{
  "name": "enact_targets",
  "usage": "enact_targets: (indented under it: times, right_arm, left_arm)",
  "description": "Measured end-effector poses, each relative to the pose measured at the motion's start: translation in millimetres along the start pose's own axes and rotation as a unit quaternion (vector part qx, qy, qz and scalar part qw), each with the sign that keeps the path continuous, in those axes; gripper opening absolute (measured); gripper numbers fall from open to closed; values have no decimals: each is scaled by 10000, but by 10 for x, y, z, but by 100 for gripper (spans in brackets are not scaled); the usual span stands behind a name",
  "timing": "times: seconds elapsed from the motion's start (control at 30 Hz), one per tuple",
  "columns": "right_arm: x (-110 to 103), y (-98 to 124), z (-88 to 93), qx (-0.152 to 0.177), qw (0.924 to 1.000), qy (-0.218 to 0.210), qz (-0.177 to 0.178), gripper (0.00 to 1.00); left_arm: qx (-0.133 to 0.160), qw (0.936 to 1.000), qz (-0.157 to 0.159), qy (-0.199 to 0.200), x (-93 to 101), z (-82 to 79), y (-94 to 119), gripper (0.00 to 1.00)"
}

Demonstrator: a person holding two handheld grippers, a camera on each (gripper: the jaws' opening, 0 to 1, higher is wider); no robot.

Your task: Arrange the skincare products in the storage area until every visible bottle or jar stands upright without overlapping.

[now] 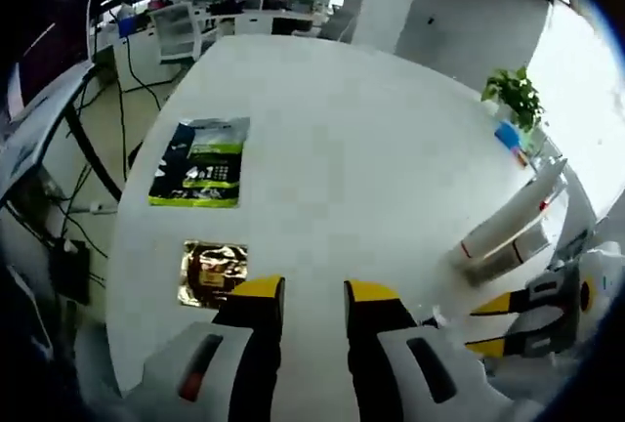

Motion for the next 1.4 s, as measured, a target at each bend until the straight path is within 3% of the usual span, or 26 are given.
enact_targets:
  times: [0.13, 0.23, 0.33, 0.5, 0.67, 0.93, 1.03, 1.13, 1.33, 1.4]
  right_arm:
    - [-3, 3, -7, 17, 10000, 22, -1, 14]
    - [2, 1, -6, 13, 10000, 24, 7, 13]
    - [11, -2, 0, 1, 10000, 21, 18, 13]
    - [22, 11, -16, 82, 10000, -30, -6, 13]
    - [24, 12, -17, 101, 9999, -34, -16, 13]
    - [44, 22, -23, 145, 9999, -46, 25, 13]
    - [41, 27, -26, 161, 9999, -53, 7, 13]
    - [42, 32, -27, 176, 9998, -55, 9, 13]
    - [37, 35, -30, 187, 9998, -32, 9, 12]
    - [34, 41, -36, 208, 9998, -38, 3, 12]
  left_arm:
    - [-130, 9992, -374, 27, -212, 42, -69, 30]
    - [-212, 9985, -507, 51, -305, 67, -121, 42]
    - [-466, 9960, -761, -12, -440, 129, -218, 50]
    - [-570, 9962, -611, 242, -504, 157, -312, 52]
    - [-673, 9954, -579, 371, -536, 136, -370, 50]
    - [-620, 9955, -680, 246, -590, 85, -380, 46]
    - [-581, 9961, -667, 74, -595, 73, -361, 37]
    - [-553, 9961, -683, 20, -591, 93, -355, 36]
    - [-571, 9956, -732, 120, -585, 102, -312, 33]
    - [-450, 9965, -613, 360, -552, 69, -282, 31]
Point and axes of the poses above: the point that each gripper's makers call its tool centre point, and the gripper's own axes: y roughly backward along the fingers, x roughly to its right, z roughly out of its underside, the point moved 6 cm from there along y, roughly backward along the fingers, and after that the axes turned 9 degrees about -x, right-handed, at the moved point
